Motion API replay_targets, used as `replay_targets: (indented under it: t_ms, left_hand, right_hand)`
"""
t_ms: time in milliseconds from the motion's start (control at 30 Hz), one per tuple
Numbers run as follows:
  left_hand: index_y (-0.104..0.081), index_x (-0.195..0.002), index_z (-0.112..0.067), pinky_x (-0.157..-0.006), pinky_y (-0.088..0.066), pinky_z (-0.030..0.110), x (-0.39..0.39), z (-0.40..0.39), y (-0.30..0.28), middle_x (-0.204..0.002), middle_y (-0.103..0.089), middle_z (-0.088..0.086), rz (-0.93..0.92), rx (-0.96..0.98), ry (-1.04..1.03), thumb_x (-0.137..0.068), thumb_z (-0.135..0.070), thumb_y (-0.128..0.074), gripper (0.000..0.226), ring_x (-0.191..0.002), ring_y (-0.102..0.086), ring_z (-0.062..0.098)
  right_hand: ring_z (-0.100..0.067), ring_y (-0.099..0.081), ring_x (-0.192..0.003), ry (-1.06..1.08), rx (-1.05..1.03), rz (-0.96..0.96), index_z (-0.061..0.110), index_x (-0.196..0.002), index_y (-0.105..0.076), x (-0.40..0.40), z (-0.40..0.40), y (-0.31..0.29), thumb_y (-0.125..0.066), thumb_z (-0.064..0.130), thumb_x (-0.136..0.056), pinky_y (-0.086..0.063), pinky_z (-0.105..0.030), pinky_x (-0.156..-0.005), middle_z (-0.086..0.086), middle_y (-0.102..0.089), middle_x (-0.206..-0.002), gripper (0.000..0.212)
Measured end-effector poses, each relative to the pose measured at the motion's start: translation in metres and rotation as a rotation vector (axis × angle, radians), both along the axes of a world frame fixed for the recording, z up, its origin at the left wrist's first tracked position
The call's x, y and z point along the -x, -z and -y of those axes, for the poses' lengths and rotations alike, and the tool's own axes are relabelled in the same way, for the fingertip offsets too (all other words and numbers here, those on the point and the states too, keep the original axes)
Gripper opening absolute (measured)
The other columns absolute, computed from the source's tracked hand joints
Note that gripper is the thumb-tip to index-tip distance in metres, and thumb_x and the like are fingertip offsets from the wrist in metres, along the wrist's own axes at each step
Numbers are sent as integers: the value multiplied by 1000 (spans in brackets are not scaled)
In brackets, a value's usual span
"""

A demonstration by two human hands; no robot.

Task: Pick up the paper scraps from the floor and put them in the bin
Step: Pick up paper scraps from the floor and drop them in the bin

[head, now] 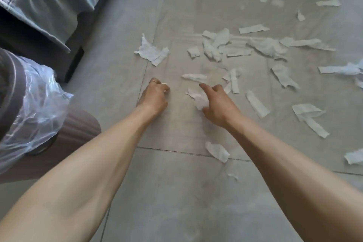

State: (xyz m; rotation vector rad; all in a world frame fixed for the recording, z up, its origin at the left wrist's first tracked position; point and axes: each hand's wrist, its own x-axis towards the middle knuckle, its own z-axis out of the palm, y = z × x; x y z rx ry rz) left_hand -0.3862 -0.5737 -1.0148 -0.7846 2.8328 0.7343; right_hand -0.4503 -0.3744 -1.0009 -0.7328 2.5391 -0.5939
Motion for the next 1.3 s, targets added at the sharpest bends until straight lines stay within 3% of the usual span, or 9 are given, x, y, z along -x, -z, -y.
replay_targets:
  t_ms: [133,233,400,600,733,900,1067,1233,1300]
  left_hand:
    - [-70,-93,-7,-79,-49,35,-8,-9,5,-101,-60,12,-58,90,15,-83,0,-53,22,-92,-61,34]
    - [-72,-91,-7,-84,-49,33,-17,-9,8,-101,-65,12,-90,58,1,-83,-1,-56,19,-95,-61,30]
    - [-74,-91,-8,-85,-42,22,-40,-17,6,-102,-69,10,-75,-15,-34,-83,-2,-59,19,-102,-61,24]
    - [-76,-90,-10,-76,-32,8,-79,-67,5,-101,-72,7,-93,-113,-40,-80,-5,-64,16,-100,-63,21]
    - [-76,-91,-9,-75,-32,9,-100,-89,-2,-98,-71,9,-95,-132,-39,-81,-3,-63,17,-96,-63,21]
    - [-76,-89,-8,-79,-36,12,-118,-101,-4,-99,-73,9,-119,-152,-38,-80,-2,-65,15,-96,-65,23]
    - [-76,-86,-8,-74,-33,8,-126,-121,-5,-98,-73,9,-133,-206,-80,-80,-2,-65,15,-93,-66,22]
    - [-77,-84,-9,-73,-37,8,-126,-135,-5,-94,-74,6,-136,-267,-93,-79,-3,-67,13,-88,-66,16]
    - [-77,-83,-11,-69,-39,7,-127,-137,-8,-87,-74,2,-128,-336,-153,-78,-4,-69,11,-80,-64,8]
  right_hand:
    - [-38,-57,-97,-65,-105,-17,17,-127,-50,3,9,15,-53,6,-85,-51,-43,-85,-12,-41,-120,44]
    - [-37,-55,-96,-78,-51,-18,7,-109,-61,-3,1,18,-52,3,-84,-45,-33,-75,-12,-49,-102,27]
    - [-29,-55,-88,-22,122,-47,6,-104,-64,-34,-38,-2,-57,11,-88,-35,-28,-69,-9,-54,-97,18]
    - [-30,-54,-96,-257,-44,15,14,-118,-56,-93,-69,15,-68,26,-82,-47,-34,-76,-11,-47,-114,40]
    - [-32,-58,-83,-133,91,23,14,-99,-66,-104,-76,20,-59,8,-84,-48,-33,-69,-9,-52,-99,17]
    - [-17,-49,-71,44,216,14,11,-90,-70,-105,-116,1,-66,10,-85,-35,-21,-63,-3,-54,-87,7]
    - [-19,-54,-79,-94,112,62,18,-107,-65,-122,-144,16,-71,22,-81,-42,-24,-68,2,-48,-98,27]
    - [-29,-59,-77,-73,124,19,10,-91,-69,-122,-135,28,-59,-1,-81,-45,-30,-62,-5,-56,-93,19]
    - [-24,-59,-77,68,175,88,10,-88,-71,-119,-129,25,-61,-1,-80,-44,-21,-63,-6,-60,-90,16]
